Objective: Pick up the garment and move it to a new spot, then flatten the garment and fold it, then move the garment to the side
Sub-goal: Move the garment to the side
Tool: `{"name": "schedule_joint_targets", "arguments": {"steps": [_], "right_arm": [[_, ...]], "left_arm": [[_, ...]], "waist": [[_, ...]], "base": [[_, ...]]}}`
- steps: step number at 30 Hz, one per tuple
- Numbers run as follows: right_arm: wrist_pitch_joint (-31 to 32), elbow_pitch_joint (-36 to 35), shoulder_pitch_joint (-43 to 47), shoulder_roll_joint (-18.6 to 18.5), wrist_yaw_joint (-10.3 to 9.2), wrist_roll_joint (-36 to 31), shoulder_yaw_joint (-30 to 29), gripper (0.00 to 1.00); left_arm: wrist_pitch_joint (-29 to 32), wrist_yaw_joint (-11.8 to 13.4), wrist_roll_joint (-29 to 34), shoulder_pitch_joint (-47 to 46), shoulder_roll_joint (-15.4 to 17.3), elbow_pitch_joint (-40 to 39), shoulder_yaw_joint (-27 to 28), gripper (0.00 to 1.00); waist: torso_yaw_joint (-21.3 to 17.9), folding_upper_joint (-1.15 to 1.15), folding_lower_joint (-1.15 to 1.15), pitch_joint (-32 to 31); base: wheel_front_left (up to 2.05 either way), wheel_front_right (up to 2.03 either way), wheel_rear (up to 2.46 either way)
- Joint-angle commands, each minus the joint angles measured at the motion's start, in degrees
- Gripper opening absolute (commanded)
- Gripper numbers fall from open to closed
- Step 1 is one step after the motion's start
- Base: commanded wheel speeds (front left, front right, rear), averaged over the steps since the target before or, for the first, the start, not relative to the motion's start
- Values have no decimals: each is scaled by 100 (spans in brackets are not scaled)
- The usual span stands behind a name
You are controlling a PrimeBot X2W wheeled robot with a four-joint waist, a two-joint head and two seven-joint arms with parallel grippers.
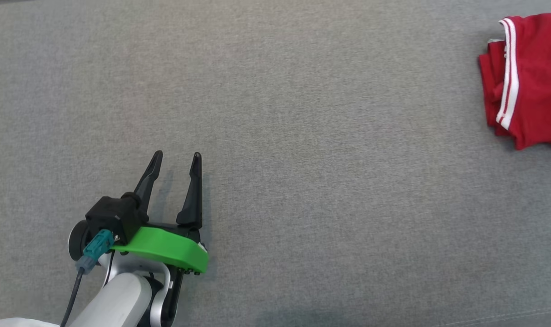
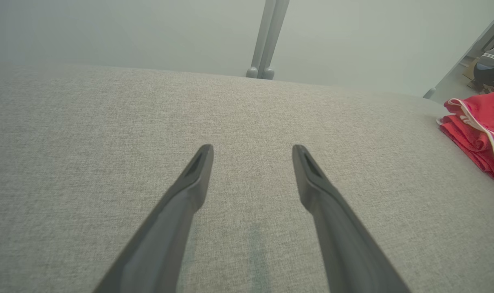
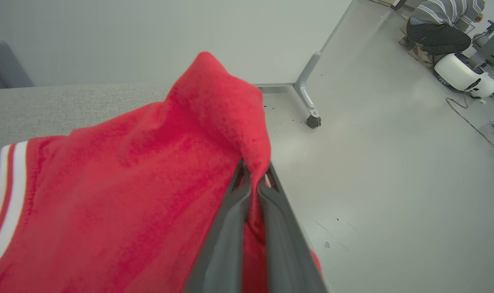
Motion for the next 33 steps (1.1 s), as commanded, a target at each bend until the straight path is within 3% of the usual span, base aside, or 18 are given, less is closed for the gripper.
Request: {"name": "schedule_joint_targets", "arguments": {"steps": [1, 3, 4, 5, 6, 7, 16, 22, 33], "right_arm": [[-94, 78, -62, 3, -2, -153, -95, 0], [-234, 151, -75, -28, -2, -408, -285, 0], [-287, 190, -64, -32, -2, -538, -356, 11], [-322, 228, -40, -30, -2, -682, -413, 35], [-416, 225, -15, -31, -1, -836, -447, 82], [-521, 193, -6, -39, -2, -974, -521, 100], [-905, 316, 34, 354, -2, -1732, -898, 100], [-1190, 493, -116, 578, -2, -1643, -935, 100], [-1838, 690, -354, 905, -2, -1118, 32, 100]], "left_arm": [[13, 30, 47, -108, 45, -13, -3, 100], [34, 37, 62, -115, 60, -20, -18, 100], [30, 39, 63, -111, 69, -21, -22, 100], [35, 44, 66, -106, 78, -23, -25, 100], [39, 48, 69, -102, 86, -29, -29, 100], [42, 51, 70, -100, 88, -34, -32, 100], [54, 58, 49, -64, 89, 11, -75, 100], [36, 37, -2, -4, 91, 53, -85, 100], [-176, -61, -206, 85, 24, 257, 118, 100]], "waist": [[161, 24, 0, 149], [201, 24, 0, 195], [213, 24, 0, 207], [221, 24, 0, 216], [228, 24, 0, 226], [233, 24, 0, 236], [161, 24, 0, 146], [73, 24, 0, -59], [-14, 24, 0, -701]], "base": [[0, 0, 0], [0, 0, 0], [0, 0, 0], [0, 0, 0], [0, 0, 0], [0, 0, 0], [0, 0, 0], [0, 0, 0], [0, 0, 0]]}}
